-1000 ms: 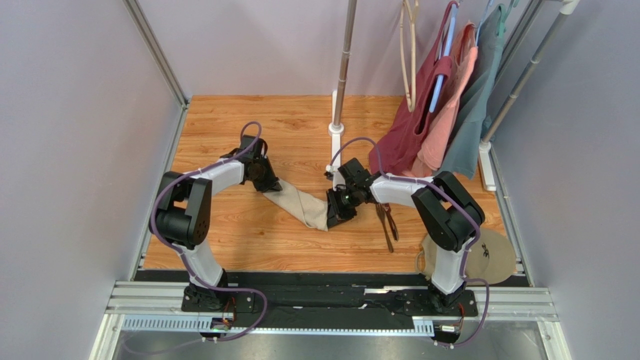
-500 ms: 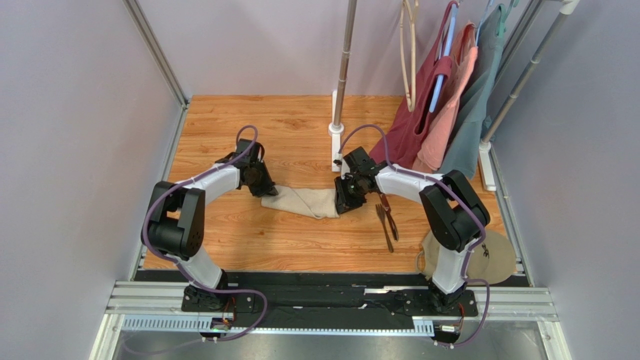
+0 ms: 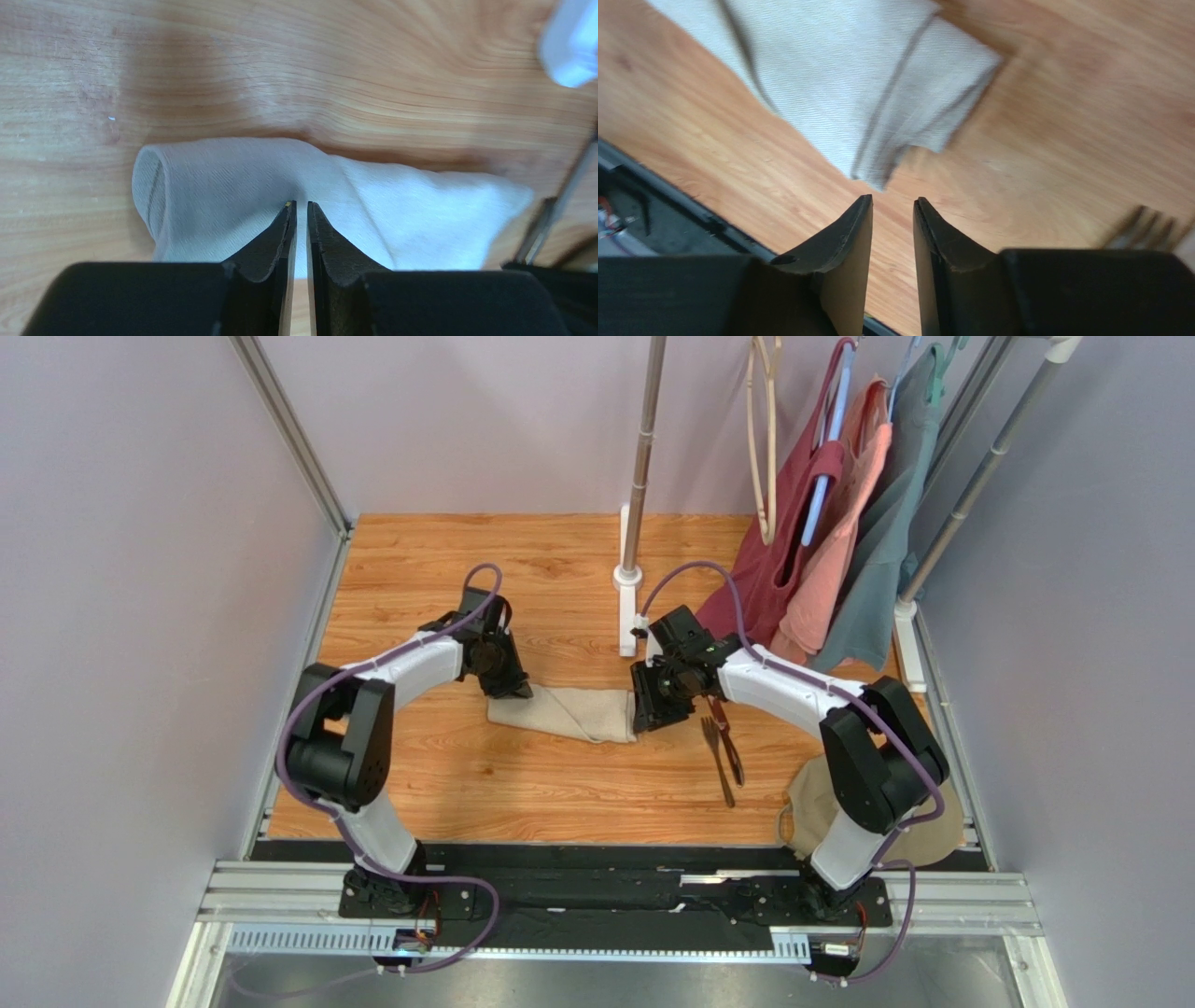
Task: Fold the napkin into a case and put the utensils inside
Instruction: Rotate the smaller rectangle-folded napkin at the center of the board.
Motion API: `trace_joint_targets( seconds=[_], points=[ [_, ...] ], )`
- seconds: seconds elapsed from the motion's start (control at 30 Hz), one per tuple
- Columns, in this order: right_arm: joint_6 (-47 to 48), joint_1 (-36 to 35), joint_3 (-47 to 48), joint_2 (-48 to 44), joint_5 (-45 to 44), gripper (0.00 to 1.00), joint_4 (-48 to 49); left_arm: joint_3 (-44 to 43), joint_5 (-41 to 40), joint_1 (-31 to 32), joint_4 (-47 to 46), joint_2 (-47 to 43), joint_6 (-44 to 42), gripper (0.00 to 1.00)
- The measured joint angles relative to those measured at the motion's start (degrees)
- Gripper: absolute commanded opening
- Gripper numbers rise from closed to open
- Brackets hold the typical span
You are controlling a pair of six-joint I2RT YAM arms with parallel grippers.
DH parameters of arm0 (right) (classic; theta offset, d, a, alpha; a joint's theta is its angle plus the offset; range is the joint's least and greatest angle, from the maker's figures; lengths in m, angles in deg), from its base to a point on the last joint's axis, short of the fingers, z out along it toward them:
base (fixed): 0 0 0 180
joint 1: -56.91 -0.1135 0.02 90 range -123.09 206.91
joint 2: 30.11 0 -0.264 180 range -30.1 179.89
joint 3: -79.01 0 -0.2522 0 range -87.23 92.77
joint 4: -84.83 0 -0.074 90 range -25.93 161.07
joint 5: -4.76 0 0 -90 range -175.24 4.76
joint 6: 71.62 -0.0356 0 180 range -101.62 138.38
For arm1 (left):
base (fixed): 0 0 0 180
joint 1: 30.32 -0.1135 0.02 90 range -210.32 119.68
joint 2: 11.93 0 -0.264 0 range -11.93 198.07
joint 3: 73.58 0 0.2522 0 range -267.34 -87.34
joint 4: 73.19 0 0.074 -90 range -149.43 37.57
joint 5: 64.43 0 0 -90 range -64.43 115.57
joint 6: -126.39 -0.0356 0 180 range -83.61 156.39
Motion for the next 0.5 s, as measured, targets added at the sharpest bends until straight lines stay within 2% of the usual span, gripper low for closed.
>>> trace_joint_targets(
  seconds=[0.13, 0.33, 0.43, 0.5],
  points=[
    [-1.7, -1.9, 0.9, 0.7, 5.9, 0.19, 2.1, -0.6, 0.4, 0.0, 0.6, 5.2, 0.2, 0.17],
    [-5.0, -5.9, -2.5, 1.9, 11.2, 0.13, 8.8, 1.9, -0.5, 0.0, 0.3, 2.8, 1.1, 0.17],
    [-6.2, -7.6, -4.2, 4.1, 10.7, 0.11, 11.2, 4.9, -1.3, 0.2, 0.6, -0.1, 2.0, 0.17],
    [-6.5, -8.0, -4.4, 5.6, 9.3, 0.11, 11.5, 7.4, -1.6, 0.2, 1.1, -2.5, 2.9, 0.13]
  ],
)
